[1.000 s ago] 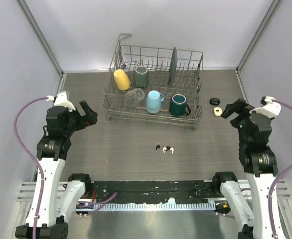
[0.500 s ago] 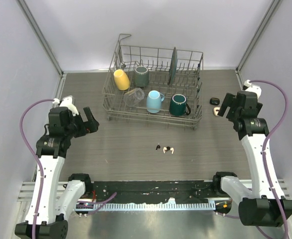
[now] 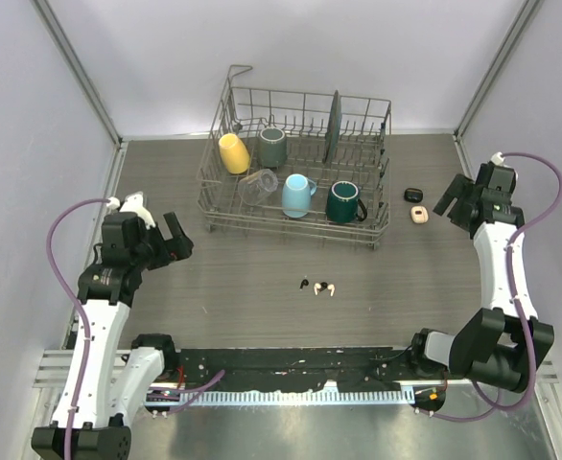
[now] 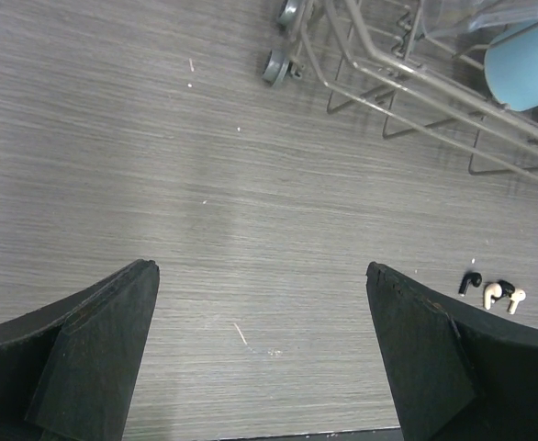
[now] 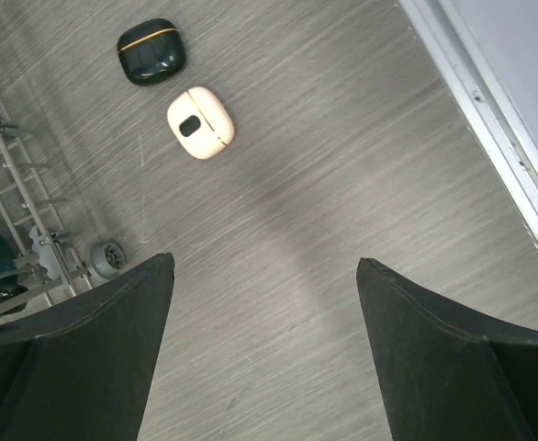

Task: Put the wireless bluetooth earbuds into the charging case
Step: Pick up the charging case at the center of the board.

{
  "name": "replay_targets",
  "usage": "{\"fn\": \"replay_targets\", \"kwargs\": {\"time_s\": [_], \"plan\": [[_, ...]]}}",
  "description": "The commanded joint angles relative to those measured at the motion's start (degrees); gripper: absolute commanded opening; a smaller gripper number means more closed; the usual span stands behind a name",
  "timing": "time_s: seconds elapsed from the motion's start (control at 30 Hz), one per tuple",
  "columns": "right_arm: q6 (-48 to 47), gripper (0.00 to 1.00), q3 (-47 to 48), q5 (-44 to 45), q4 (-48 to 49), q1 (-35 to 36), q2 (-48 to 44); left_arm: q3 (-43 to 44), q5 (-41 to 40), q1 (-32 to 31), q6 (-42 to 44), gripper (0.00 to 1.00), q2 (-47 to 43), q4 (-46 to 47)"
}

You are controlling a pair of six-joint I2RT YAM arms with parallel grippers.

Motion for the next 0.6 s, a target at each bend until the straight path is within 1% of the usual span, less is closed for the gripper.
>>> {"fn": "replay_targets", "kwargs": {"time_s": [0.0,0.03,0.1,0.27,0.4,0.57], "plan": [[0.6,0.84,1.1,-4.7,4.9,-0.1,3.6,-3.0,0.3,0.2,-0.5,1.0,-0.5,6.4],[0.7,0.84,1.0,-7.7,5.5,-0.1,6.0,-3.0,0.5,0.1,-0.5,1.0,-0.1,6.7],[0.4,0.84,0.1,-9.1,8.8,-0.2,8.6,-2.5,2.4,0.1,-0.3,1.0,0.7,6.5],[-2.5,0.83,1.2,-13.2,12.3,0.0,17.0,-2.1,2.3,0.1,0.1,1.0,1.7,6.2],[-5.8,0.83,3.9,-13.3,14.0,0.4,21.9,-2.4,4.0,0.1,0.4,1.0,1.4,6.7],[-11.1,0.83,9.3,-12.0,11.8,1.3,28.3,-2.6,6.1,0.1,0.6,1.0,1.9,7.2]]}}
